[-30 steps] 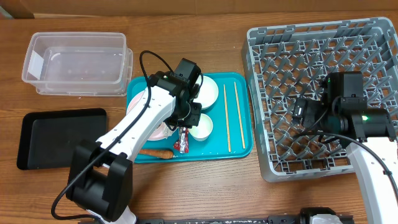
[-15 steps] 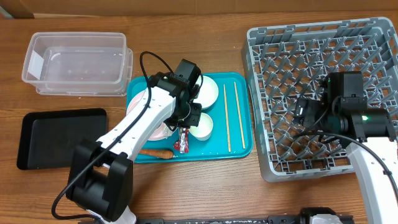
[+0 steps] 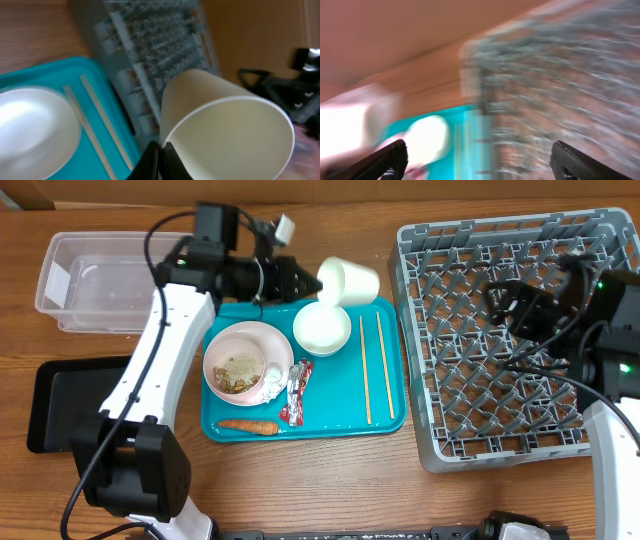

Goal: Sort waste into correct bins and load items into the dishwasher
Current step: 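Grasp the white paper cup with the left gripper and lift it, then bring the cup to the right gripper and close the right gripper on it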

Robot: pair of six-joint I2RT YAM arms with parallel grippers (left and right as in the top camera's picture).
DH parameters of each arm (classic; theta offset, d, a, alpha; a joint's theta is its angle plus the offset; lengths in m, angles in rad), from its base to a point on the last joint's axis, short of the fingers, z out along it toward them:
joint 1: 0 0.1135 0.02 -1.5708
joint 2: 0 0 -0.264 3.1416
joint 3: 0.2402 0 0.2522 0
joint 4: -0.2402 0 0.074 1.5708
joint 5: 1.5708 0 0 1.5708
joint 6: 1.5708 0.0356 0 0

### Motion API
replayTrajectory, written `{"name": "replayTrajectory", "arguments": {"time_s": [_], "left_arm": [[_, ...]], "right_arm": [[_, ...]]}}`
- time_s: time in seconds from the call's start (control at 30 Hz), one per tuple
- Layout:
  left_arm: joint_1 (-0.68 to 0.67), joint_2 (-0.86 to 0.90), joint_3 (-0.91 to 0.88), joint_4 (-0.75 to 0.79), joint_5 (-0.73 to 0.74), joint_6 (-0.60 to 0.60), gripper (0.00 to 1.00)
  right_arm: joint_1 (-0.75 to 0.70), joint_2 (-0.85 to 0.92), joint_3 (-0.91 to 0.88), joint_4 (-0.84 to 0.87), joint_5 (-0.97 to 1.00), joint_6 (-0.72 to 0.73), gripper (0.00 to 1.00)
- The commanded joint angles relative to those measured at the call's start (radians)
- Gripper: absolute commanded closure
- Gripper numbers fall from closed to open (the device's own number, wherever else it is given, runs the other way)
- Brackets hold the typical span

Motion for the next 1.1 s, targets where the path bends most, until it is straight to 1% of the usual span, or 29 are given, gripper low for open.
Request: {"name": "replayTrajectory", "arguments": {"time_s": [0.0, 0.07, 0.23, 0.4, 0.47, 0.67, 0.7, 0.8, 0.83, 0.93, 0.97, 1.0, 1.07], "left_arm": [[-0.007, 0.005, 0.018, 0.076, 0.362, -0.076, 0.96], [-0.021, 0.005, 0.018, 0.111, 0.388, -0.100, 0.96], [-0.070, 0.005, 0.018, 0.112, 0.394, -0.102, 0.96], [-0.114, 0.005, 0.018, 0.116, 0.374, -0.103, 0.96], [-0.132, 0.005, 0.018, 0.117, 0.373, -0.124, 0.96], [-0.166, 0.005, 0.018, 0.119, 0.337, -0.193, 0.96], [-0.170, 0.005, 0.018, 0.119, 0.323, -0.201, 0.96], [-0.183, 0.005, 0.018, 0.123, 0.281, -0.219, 0.96], [-0.187, 0.005, 0.018, 0.127, 0.276, -0.223, 0.96], [-0.192, 0.005, 0.018, 0.146, 0.272, -0.241, 0.96], [-0.192, 0.005, 0.018, 0.152, 0.267, -0.247, 0.96], [-0.192, 0.005, 0.018, 0.158, 0.261, -0.253, 0.96], [-0.192, 0.005, 0.018, 0.172, 0.243, -0.272, 0.96]], "right_arm": [[0.036, 0.037, 0.028, 0.045, -0.514, -0.139, 0.05], [0.066, 0.056, 0.028, 0.061, -0.556, -0.154, 0.04], [0.132, 0.102, 0.028, 0.105, -0.582, -0.154, 0.01], [0.156, 0.115, 0.028, 0.209, -0.709, -0.153, 0.01], [0.163, 0.115, 0.028, 0.249, -0.739, -0.153, 0.01], [0.166, 0.115, 0.028, 0.267, -0.752, -0.153, 0.03], [0.166, 0.115, 0.028, 0.269, -0.764, -0.153, 0.06], [0.166, 0.115, 0.028, 0.271, -0.809, -0.153, 0.08], [0.166, 0.115, 0.028, 0.270, -0.809, -0.153, 0.12], [0.166, 0.115, 0.028, 0.270, -0.809, -0.153, 0.28], [0.166, 0.115, 0.028, 0.270, -0.809, -0.150, 0.35], [0.166, 0.115, 0.028, 0.270, -0.809, -0.146, 0.37], [0.166, 0.115, 0.028, 0.266, -0.809, -0.145, 0.38]]}}
